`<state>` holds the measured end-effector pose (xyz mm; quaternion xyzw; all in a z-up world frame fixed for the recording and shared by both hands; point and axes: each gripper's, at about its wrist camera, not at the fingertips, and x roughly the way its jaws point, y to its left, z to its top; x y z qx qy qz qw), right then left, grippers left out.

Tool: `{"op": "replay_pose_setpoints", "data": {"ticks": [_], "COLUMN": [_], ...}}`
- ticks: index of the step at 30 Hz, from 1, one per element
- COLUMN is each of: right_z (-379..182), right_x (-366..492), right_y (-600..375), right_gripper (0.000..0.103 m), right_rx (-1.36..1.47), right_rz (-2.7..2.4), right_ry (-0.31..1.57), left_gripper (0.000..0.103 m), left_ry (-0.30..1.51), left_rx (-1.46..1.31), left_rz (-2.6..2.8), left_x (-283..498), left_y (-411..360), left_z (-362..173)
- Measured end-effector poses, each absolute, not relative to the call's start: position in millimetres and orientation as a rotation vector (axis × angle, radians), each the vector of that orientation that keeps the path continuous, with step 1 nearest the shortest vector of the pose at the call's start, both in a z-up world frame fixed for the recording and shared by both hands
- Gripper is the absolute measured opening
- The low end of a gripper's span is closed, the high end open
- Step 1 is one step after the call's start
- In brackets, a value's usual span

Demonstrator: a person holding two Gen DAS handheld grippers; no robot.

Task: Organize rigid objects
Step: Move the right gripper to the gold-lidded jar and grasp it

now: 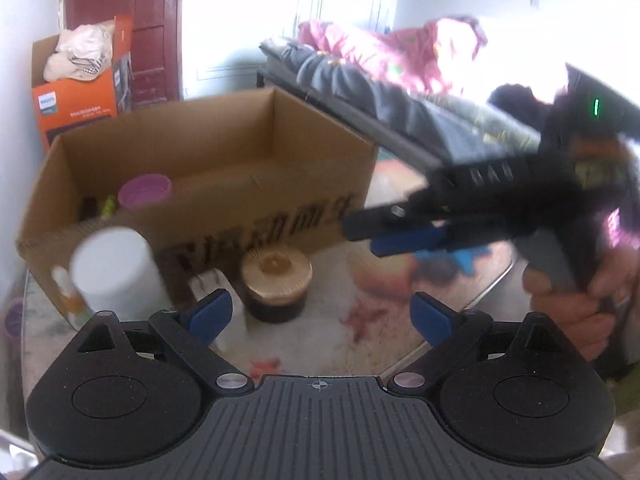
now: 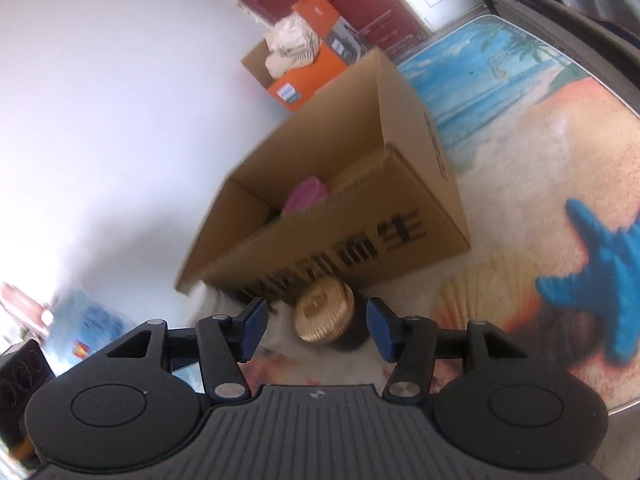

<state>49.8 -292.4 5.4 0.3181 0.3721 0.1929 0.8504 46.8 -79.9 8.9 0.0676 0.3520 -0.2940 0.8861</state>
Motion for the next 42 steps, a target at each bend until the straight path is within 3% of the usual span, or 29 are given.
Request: {"op": "replay_pose_setpoints", "data": {"ticks": [15,26,42], "right_z": [-15.4,-26.4,-25.5], "right_x": [79.8,104.8,68.2], "right_y": [-262.8,-253.1,-290.8], "right_gripper": [0.057,0.056,0.056], "right_rx": [0.571,0.539,0.514], "right_rz": [0.404,0.443,0.370], "right_ry": [0.844,0.880,0.875], "left_gripper": [0.067,0.065,0.066], "left_ry": [0.706,0.724,0.716], "left_rx": [0.291,0.276,0.328], "left_rz": [-0.477,-0.474,-0.611], "left_x": [54.4,65.2,41.2], "left_y": [-111.2,-120.4,-149.1], "left_z": [-35.3,-36.6,-35.7]}}
